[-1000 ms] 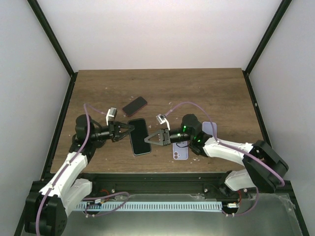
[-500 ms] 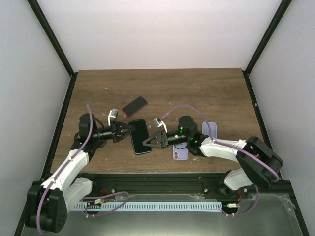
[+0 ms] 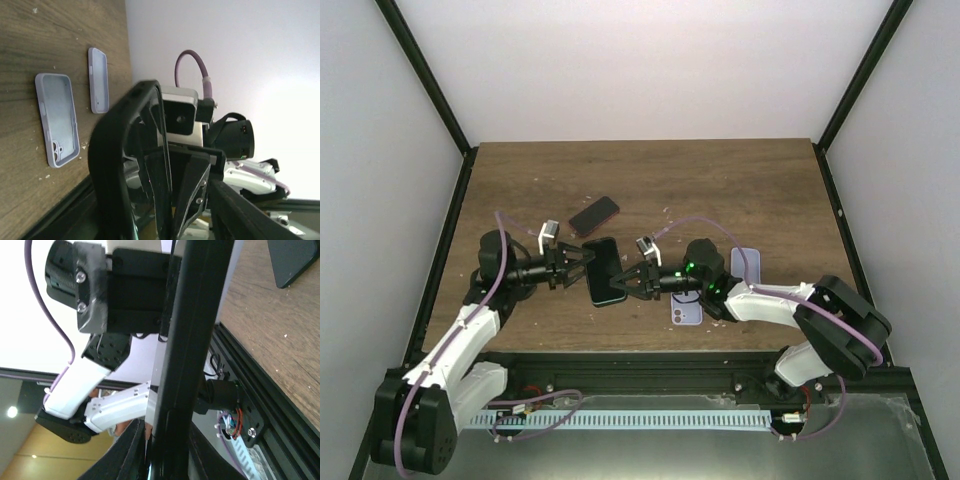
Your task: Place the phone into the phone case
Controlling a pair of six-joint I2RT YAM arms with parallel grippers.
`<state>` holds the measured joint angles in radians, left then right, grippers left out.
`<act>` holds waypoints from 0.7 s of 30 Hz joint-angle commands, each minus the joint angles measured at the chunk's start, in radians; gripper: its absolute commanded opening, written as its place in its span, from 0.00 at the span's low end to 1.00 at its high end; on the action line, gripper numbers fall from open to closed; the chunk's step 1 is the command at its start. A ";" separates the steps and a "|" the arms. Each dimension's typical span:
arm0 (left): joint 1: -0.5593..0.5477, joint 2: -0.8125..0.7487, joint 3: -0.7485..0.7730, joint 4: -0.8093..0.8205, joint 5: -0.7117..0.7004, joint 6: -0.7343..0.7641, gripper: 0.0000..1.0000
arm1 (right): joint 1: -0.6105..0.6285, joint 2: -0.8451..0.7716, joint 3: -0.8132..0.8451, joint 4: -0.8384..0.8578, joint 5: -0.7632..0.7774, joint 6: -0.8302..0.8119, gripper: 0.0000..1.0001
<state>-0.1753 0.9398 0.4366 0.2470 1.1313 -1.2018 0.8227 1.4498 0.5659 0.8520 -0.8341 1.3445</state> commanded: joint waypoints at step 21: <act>-0.125 -0.111 -0.134 0.233 -0.091 -0.156 0.24 | -0.008 0.023 -0.020 0.230 0.238 0.165 0.20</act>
<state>-0.2962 0.8337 0.3244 0.4118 1.0702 -1.3342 0.8204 1.4773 0.5484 1.0008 -0.6163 1.5116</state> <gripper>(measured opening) 0.325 0.194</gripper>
